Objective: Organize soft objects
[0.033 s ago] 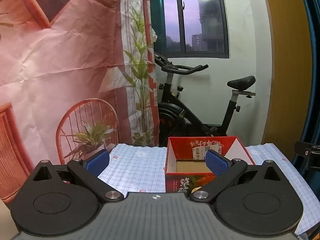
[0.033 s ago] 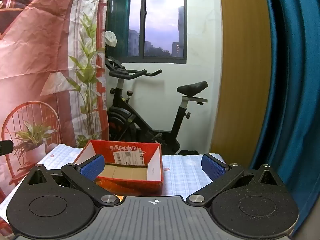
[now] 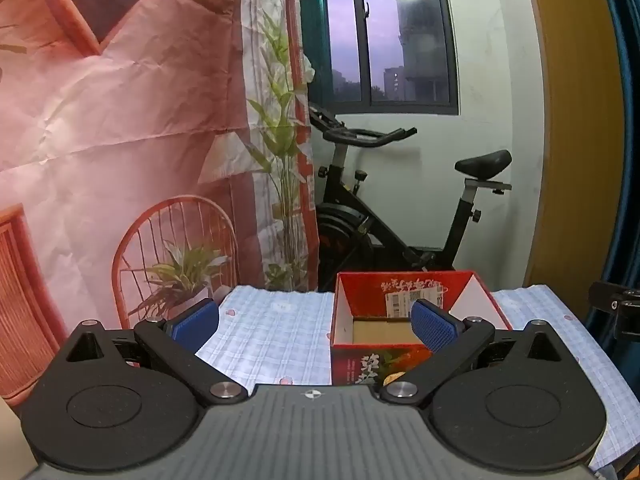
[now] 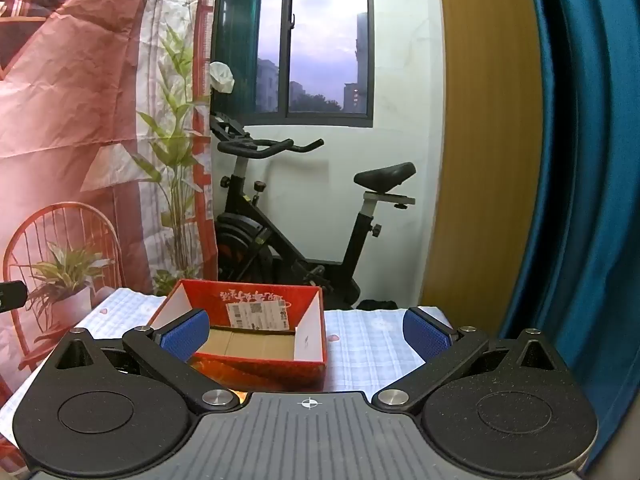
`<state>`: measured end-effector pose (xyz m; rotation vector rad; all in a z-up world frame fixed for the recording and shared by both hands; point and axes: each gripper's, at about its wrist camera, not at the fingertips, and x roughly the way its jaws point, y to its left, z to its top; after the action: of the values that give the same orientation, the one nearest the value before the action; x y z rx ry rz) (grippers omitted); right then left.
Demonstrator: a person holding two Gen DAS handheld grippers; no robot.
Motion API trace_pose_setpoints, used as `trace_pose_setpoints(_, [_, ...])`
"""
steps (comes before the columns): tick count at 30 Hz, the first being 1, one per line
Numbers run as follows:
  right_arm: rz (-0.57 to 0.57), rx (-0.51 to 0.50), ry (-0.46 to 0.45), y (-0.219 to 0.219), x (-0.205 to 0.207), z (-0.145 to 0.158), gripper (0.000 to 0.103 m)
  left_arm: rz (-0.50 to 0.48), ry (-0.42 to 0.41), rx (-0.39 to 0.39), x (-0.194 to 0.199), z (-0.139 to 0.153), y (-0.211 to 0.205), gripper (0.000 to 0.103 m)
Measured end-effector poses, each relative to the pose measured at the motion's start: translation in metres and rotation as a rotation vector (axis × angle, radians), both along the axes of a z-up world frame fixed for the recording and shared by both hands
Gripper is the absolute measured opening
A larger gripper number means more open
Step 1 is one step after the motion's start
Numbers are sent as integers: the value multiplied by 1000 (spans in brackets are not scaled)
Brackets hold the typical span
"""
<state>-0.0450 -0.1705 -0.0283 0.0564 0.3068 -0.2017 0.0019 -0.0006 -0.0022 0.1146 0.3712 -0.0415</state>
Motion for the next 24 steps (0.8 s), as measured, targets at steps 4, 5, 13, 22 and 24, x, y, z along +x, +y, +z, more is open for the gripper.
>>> trace_pose_setpoints(4, [2,4,1,3,1,0,103,-3,19,-13,1,-3,1,103])
trace_pose_setpoints(5, [3,4,0,4,1,0,103,-2,19,-15,1,-3,1,103])
trace_pose_setpoints(13, [8,-2,1,6,-4,-4,103,34,10,3,-1,2,3,103])
trace_pose_setpoints(22, [10,7,19,6,2,1,103,28,4,-6,-1,1,4,103])
trace_pose_setpoints(24, [8,11,19,7,3,-1,103,26,5,-7,0,0,4,103])
